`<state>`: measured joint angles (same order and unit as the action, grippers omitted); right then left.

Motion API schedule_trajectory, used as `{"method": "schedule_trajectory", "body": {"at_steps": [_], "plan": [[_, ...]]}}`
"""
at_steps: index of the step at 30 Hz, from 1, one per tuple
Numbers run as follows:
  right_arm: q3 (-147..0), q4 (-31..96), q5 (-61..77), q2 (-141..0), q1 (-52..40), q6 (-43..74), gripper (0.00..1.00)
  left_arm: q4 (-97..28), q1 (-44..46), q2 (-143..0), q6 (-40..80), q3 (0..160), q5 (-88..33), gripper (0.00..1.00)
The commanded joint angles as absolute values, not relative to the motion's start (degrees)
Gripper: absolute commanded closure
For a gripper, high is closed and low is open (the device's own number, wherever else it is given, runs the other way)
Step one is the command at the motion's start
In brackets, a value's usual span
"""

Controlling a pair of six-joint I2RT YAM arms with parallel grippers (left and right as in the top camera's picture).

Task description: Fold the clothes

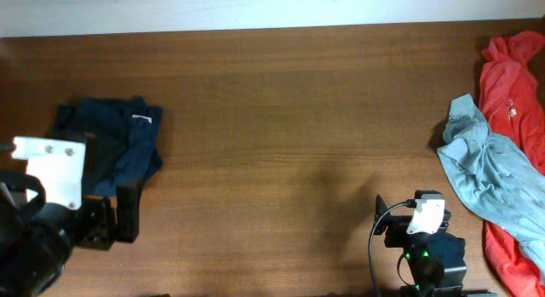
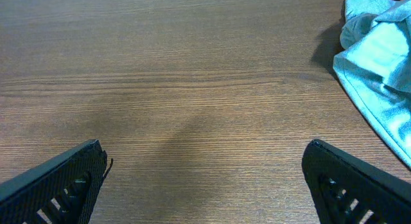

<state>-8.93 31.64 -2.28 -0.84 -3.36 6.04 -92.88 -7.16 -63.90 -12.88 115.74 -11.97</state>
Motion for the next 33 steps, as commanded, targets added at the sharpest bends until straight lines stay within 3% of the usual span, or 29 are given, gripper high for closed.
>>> {"method": "schedule_trajectory", "body": {"at_steps": [1,7,17,33], "plan": [[-8.47,31.46,-1.96,-0.21,-2.87,6.42,0.01,-86.59,-4.49,-64.07,-15.49,111.96,-12.01,0.01],[-8.47,31.46,-1.96,-0.21,-2.87,6.42,0.01,-63.57,-2.72,-59.35,-17.67,92.12,-12.25,0.00],[-8.47,31.46,-1.96,-0.21,-2.87,6.42,0.02,-35.38,-2.72,-42.41,-17.61,53.52,-14.39,0.01],[-8.47,31.46,-1.96,-0.21,-2.87,6.42,0.02,-14.39,-2.13,-16.95,-11.18,15.70,-15.70,0.01]]}}
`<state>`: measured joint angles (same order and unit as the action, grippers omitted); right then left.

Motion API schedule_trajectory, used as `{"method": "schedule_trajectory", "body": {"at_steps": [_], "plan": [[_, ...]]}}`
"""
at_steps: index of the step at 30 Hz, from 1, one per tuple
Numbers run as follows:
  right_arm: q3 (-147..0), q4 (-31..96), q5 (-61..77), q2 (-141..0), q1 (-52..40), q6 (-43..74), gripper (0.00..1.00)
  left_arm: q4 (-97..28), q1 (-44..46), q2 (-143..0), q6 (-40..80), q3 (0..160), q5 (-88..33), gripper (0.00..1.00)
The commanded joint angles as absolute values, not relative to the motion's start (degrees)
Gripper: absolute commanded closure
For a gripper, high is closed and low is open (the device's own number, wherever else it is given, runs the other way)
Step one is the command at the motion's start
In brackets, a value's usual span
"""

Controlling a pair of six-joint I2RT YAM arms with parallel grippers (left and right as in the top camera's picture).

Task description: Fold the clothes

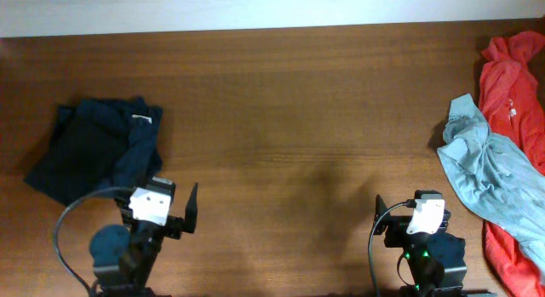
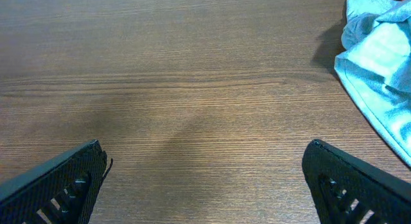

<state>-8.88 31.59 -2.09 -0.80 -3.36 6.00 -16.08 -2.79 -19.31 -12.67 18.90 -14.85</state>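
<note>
A dark navy garment [image 1: 98, 152] lies folded in a rough bundle at the table's left. A light blue shirt [image 1: 490, 174] lies crumpled at the right edge, partly over a red garment [image 1: 511, 101]. The blue shirt's edge [image 2: 379, 63] shows at the top right of the right wrist view. My left gripper [image 1: 159, 214] sits low at the front left, just clear of the navy garment, and looks open and empty. My right gripper [image 2: 202, 185] is open over bare wood at the front right, left of the blue shirt.
The brown wooden table [image 1: 289, 118] runs to a pale wall strip along the back edge. Both arm bases [image 1: 426, 263] stand at the front edge, with cables looping beside them.
My left arm has moved from the far left edge, beside the navy garment, to the front left nearer the middle. The navy garment now shows whole. The right arm has not moved.
</note>
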Motion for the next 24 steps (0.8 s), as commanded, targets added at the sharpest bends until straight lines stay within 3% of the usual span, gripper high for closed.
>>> {"method": "schedule_trajectory", "body": {"at_steps": [1,18,24], "plan": [[-8.47,31.46,-1.96,-0.21,-2.87,6.42,0.01,-13.78,-2.09,-16.45,-11.18,14.74,-15.70,0.01],[-8.47,31.46,-1.96,-0.21,-2.87,6.42,0.01,-11.44,1.45,-0.16,-11.22,3.77,-13.87,0.01],[-8.47,31.46,-1.96,-0.21,-2.87,6.42,0.01,-11.18,3.44,-0.38,-11.22,3.66,-13.54,0.01]]}}
